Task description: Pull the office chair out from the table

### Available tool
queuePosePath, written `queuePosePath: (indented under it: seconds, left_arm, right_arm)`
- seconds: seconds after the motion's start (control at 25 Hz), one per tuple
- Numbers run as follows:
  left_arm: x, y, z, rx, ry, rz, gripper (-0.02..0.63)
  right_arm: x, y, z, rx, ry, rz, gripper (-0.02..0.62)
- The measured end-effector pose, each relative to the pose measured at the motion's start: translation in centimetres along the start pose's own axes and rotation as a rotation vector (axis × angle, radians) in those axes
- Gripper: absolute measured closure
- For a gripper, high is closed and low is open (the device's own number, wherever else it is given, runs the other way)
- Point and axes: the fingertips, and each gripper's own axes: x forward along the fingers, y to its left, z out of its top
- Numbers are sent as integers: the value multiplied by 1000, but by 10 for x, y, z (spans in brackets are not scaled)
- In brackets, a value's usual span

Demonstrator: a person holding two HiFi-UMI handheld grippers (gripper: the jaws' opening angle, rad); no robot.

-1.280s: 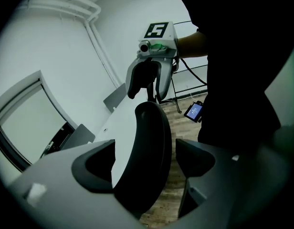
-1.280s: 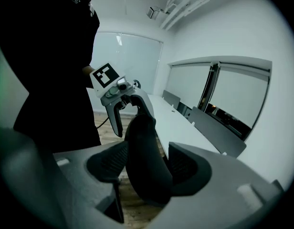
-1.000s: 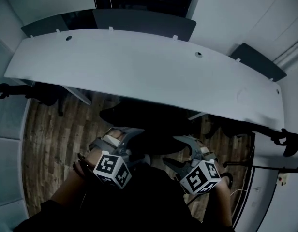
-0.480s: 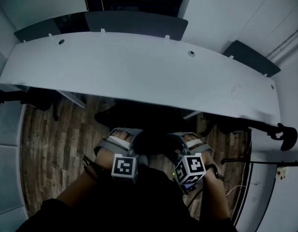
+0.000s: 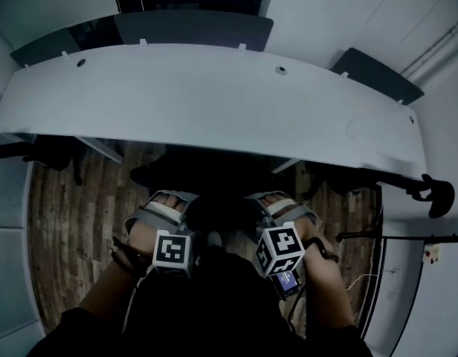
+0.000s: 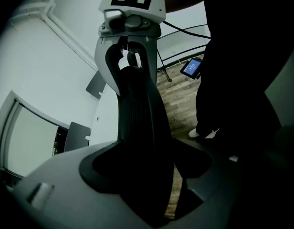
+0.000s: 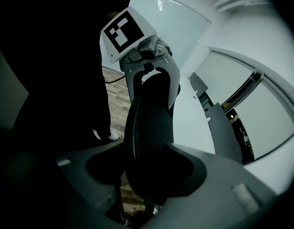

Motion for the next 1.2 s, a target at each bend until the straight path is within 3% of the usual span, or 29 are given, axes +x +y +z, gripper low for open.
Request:
queuePosePath:
  seconds: [0.2,0.36,0.56,0.84,1.2]
  left_arm:
    - [0,-12,5,-44,33,-39,290]
    - [2,-16,8,-56,24,-11,301]
    - [-7,-37,9,-51,15,5,302]
    - [-45,-104,16,-43,6,-41,299]
    - [-96,-209,23,44,-28,-44,285]
  right_arm:
    - [-2,18,-4,-75,37,12,390]
    - [-3,26,-6,-116,31,2,391]
    - [-4,53,9,-92,37,-10,393]
    - [-20,119,51,-41,8,21,390]
    - [-38,221,109,45,18,-44,385]
